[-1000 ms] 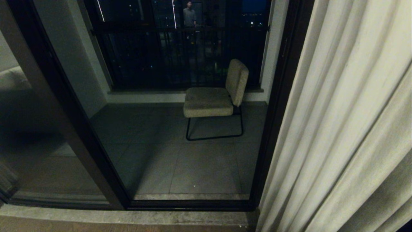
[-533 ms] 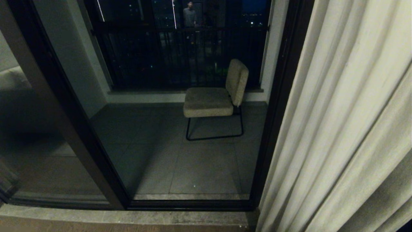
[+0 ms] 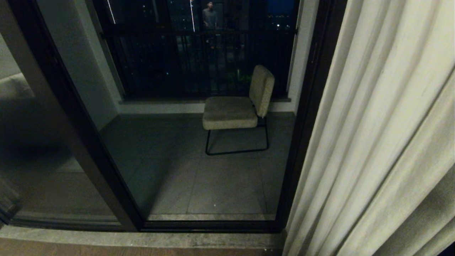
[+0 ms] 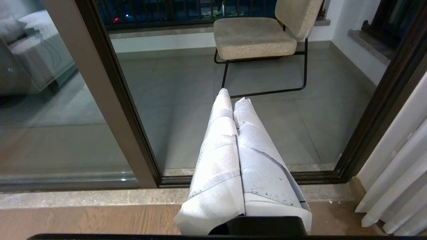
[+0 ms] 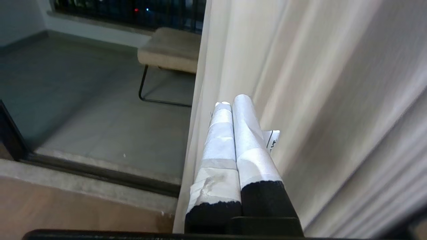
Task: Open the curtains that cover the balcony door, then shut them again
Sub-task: Close the inner curtains on both sides
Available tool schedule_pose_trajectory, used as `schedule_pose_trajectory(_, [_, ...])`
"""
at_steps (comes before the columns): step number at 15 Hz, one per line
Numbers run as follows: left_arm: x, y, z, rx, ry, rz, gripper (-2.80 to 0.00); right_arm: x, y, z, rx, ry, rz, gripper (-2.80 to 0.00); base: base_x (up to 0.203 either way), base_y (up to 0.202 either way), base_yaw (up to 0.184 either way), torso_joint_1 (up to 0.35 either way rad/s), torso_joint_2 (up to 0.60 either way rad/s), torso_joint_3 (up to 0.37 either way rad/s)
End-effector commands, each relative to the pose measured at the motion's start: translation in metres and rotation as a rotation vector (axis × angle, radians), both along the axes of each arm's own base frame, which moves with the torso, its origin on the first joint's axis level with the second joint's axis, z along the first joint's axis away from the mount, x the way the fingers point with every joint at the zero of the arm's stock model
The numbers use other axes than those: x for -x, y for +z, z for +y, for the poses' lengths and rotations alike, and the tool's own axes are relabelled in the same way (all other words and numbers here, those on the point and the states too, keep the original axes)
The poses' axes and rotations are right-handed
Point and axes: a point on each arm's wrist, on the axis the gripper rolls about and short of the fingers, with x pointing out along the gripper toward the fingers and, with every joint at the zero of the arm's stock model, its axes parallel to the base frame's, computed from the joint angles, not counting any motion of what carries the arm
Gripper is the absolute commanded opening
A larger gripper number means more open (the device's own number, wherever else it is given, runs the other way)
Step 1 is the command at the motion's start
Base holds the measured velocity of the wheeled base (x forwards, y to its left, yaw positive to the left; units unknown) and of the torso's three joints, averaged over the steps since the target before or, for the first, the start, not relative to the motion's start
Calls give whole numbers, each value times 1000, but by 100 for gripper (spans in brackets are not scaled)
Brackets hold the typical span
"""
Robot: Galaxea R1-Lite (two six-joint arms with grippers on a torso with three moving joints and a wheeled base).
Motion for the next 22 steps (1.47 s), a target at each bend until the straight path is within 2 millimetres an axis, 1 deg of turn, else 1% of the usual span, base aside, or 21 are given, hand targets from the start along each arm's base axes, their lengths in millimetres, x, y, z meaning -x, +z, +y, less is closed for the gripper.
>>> schedule_pose_trajectory(1, [0, 0, 0, 0, 0, -1, -280, -38, 34, 0, -10, 5, 87, -280, 0, 0, 0, 0, 0, 0])
schedule_pose_trajectory(6, [0, 0, 0, 0, 0, -1, -280, -132, 129, 2, -69, 16, 0, -280, 0, 0, 0, 0, 0, 0])
schedule_pose_trajectory(8, [0, 0, 0, 0, 0, -1, -280, -155, 153, 3, -106, 66, -54, -280, 0, 0, 0, 0, 0, 0])
schedule_pose_trajectory(9, [0, 0, 0, 0, 0, -1, -280, -162, 158, 4, -123, 95, -76, 0, 0, 0, 0, 0, 0, 0])
schedule_pose_trajectory(11, [0, 0, 0, 0, 0, -1, -280, -176, 162, 4, -135, 112, -113, 0, 0, 0, 0, 0, 0, 0])
schedule_pose_trajectory(14, [0, 0, 0, 0, 0, -1, -280, -196, 173, 5, -159, 126, -205, 0, 0, 0, 0, 0, 0, 0])
schedule_pose_trajectory(17, [0, 0, 0, 0, 0, -1, -280, -214, 191, 5, -172, 130, -253, 0, 0, 0, 0, 0, 0, 0])
schedule_pose_trajectory(22, [0, 0, 0, 0, 0, -1, -280, -235, 205, 5, -170, 132, -291, 0, 0, 0, 0, 0, 0, 0])
